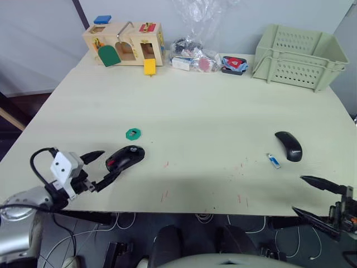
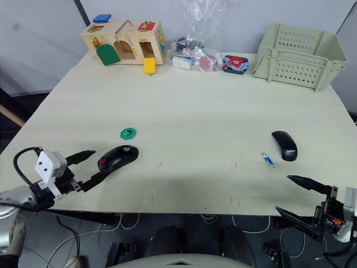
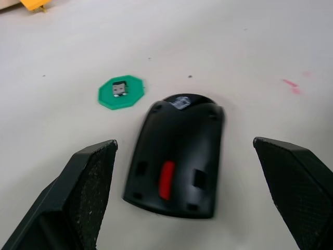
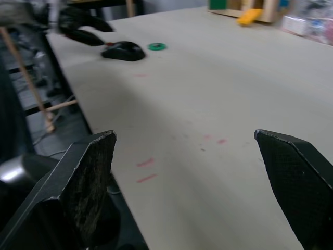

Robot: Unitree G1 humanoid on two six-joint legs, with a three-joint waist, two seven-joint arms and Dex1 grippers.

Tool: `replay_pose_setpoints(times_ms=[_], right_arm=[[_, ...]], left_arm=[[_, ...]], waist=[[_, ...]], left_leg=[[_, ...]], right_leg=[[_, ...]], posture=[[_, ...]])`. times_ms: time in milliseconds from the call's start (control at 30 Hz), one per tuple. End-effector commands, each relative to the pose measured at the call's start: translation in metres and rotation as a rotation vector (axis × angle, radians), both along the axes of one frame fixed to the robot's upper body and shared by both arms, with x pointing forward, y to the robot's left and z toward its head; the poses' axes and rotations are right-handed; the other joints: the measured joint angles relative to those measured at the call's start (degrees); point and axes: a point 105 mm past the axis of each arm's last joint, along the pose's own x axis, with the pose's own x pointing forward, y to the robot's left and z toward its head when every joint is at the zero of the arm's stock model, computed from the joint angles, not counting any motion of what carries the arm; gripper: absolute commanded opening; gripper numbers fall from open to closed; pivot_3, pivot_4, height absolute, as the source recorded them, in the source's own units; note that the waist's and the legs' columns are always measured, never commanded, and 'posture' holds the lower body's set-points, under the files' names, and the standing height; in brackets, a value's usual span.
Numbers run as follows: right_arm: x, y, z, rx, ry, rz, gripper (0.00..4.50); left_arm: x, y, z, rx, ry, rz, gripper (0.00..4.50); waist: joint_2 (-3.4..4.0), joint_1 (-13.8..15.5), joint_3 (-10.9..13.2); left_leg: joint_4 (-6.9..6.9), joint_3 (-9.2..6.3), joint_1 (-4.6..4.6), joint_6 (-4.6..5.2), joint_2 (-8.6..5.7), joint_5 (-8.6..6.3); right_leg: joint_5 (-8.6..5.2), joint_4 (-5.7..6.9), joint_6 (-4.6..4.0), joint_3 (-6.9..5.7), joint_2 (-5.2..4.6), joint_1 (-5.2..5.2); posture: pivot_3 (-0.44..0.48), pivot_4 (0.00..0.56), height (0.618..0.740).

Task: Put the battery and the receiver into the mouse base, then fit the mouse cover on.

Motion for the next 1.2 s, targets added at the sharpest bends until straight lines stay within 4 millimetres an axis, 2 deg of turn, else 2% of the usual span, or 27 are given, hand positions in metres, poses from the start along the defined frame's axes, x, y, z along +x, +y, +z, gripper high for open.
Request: replay_pose_setpoints(times_ms=[33,233,533,733,900,1200], right_arm=[[-0.001,0.008,0.008,-0.010,-0.063,0.067,4.50],[0.001,0.007,0.004,-0.008,-0.067,0.079,4.50],[0.004,0.002,0.000,-0.019,-0.083,0.072,4.50],[0.005,0.001,-0.001,-0.024,-0.092,0.074,4.50],[0.006,-0.003,-0.005,-0.030,-0.097,0.058,4.50],[0.008,-0.005,-0.007,-0.034,-0.112,0.056,4.50]], left_arm=[[0.008,-0.002,0.003,0.042,0.012,-0.052,4.46],[0.023,-0.005,0.001,0.070,0.048,-0.113,4.46],[0.041,-0.015,-0.015,0.118,0.122,-0.200,4.46],[0.044,-0.010,-0.023,0.157,0.182,-0.233,4.46],[0.045,0.000,-0.019,0.164,0.183,-0.220,4.46],[0.038,0.004,-0.022,0.154,0.211,-0.229,4.46]], waist=[[-0.03,-0.03,0.01],[-0.04,0.08,0.01],[-0.15,0.01,-0.03],[-0.15,0.00,-0.04],[-0.14,-0.03,-0.05],[-0.08,-0.05,-0.04]], left_leg=[[0.00,0.00,0.00,0.00,0.00,0.00],[0.01,0.00,-0.01,0.01,0.00,0.01],[0.08,-0.01,0.04,0.01,-0.03,0.01],[0.09,0.01,0.04,0.02,-0.02,0.02],[0.12,0.00,0.06,0.02,-0.02,0.02],[0.13,-0.05,0.10,0.02,0.01,0.02]], right_leg=[[0.00,0.00,0.00,-0.01,0.02,0.00],[0.00,0.00,0.00,-0.02,0.04,0.01],[0.00,0.00,0.01,-0.10,0.03,0.14],[0.00,0.02,0.01,-0.13,0.05,0.15],[0.00,0.04,0.01,-0.12,0.05,0.17],[0.00,0.08,0.01,-0.10,0.06,0.17]], posture=[[0.000,0.150,0.740],[0.000,0.150,0.740],[0.000,0.150,0.740],[0.000,0.150,0.740],[0.000,0.150,0.740],[0.000,0.150,0.740]])
